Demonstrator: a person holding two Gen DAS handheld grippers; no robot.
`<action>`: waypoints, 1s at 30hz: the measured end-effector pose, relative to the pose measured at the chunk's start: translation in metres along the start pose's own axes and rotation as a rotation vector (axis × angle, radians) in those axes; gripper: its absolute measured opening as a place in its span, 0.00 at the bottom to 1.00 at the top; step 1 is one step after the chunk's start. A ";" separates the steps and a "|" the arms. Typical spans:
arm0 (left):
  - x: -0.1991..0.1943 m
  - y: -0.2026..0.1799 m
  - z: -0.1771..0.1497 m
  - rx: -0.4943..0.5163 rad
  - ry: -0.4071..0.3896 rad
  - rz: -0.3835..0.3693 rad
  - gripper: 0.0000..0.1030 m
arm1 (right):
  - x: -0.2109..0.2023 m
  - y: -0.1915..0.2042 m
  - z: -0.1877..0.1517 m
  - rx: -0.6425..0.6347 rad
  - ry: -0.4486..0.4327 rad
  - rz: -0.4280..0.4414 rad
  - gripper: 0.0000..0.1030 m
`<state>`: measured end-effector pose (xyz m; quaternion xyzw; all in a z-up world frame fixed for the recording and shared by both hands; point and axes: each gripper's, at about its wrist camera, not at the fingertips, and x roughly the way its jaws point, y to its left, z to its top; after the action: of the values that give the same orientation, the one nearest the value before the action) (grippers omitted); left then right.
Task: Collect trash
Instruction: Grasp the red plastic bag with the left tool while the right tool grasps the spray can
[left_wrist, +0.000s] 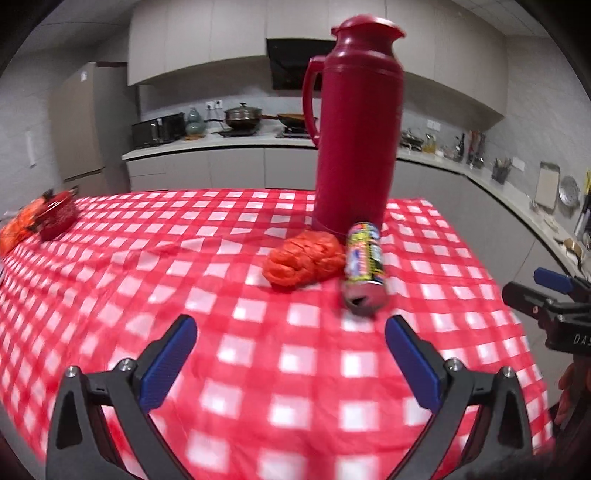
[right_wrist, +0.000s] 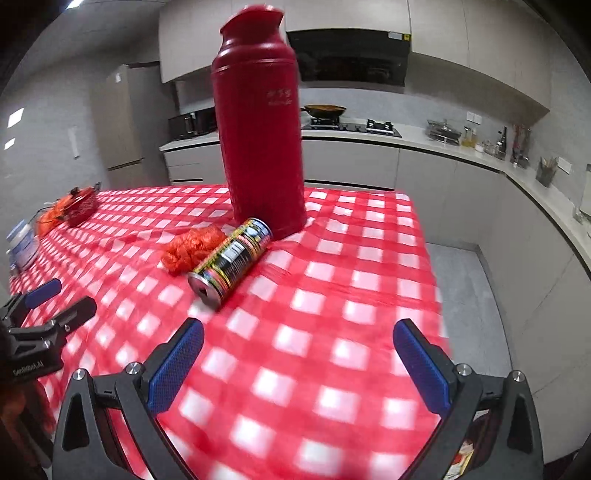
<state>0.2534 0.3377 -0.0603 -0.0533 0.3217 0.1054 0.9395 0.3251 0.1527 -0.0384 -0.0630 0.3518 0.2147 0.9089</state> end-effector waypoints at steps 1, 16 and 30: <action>0.007 0.006 0.004 0.008 0.005 -0.010 0.97 | 0.007 0.007 0.003 0.013 0.007 0.001 1.00; 0.081 0.056 0.033 0.044 0.057 -0.098 0.89 | 0.103 0.067 0.045 0.051 0.095 0.013 0.81; 0.134 0.023 0.041 0.101 0.123 -0.161 0.85 | 0.161 0.029 0.060 0.119 0.187 0.061 0.57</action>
<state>0.3759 0.3889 -0.1113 -0.0377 0.3785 0.0096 0.9248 0.4557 0.2500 -0.0997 -0.0179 0.4489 0.2144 0.8673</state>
